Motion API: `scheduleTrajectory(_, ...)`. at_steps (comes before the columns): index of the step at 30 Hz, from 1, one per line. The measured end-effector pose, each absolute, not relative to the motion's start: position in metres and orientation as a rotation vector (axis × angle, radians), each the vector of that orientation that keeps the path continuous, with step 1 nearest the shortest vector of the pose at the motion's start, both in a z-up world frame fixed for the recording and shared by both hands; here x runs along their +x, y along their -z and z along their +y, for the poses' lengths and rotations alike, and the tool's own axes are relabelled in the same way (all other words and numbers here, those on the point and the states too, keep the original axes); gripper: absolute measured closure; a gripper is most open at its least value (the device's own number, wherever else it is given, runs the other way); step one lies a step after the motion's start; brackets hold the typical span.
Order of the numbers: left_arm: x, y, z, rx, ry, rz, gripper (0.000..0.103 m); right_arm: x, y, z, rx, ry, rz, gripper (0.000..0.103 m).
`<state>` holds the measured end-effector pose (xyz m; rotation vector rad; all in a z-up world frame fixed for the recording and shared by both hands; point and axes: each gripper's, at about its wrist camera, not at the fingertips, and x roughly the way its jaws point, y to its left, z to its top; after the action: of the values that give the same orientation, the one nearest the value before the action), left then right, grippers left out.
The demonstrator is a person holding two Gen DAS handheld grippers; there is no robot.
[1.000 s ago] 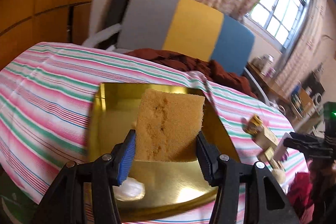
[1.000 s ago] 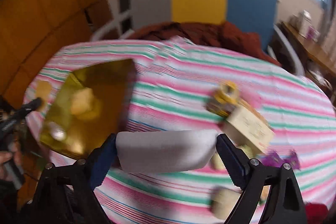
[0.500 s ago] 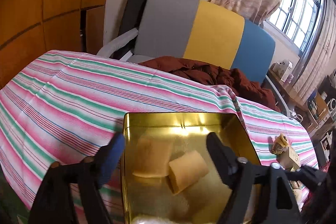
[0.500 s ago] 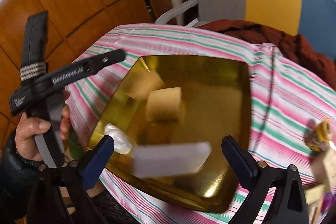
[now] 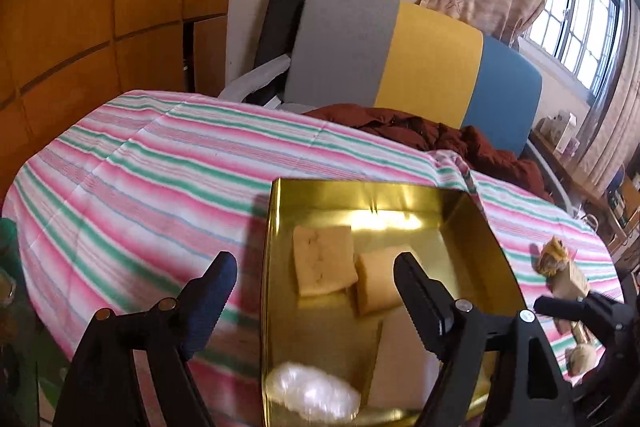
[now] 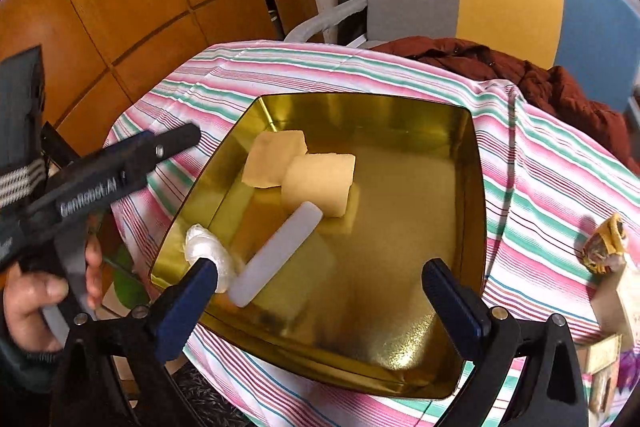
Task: Organize objects
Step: 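Carry both items to the gold tray and open both grippers, then move both grippers back to the remaining items on the cloth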
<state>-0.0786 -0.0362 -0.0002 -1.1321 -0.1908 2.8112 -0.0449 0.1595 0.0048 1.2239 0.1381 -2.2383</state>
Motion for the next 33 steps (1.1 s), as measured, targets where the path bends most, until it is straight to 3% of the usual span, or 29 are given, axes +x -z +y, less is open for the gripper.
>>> scheduleTrajectory(13,-0.04,0.008,-0.018,-1.163,-2.83,-0.114,0.021,-0.026,-0.015,0.172,1.14,2.4,0.21,0.0)
scheduleTrajectory(33,-0.026,0.007,0.016,-1.155,-2.746,0.004,0.021,-0.039,-0.011,0.227,1.183,2.528,0.141,0.0)
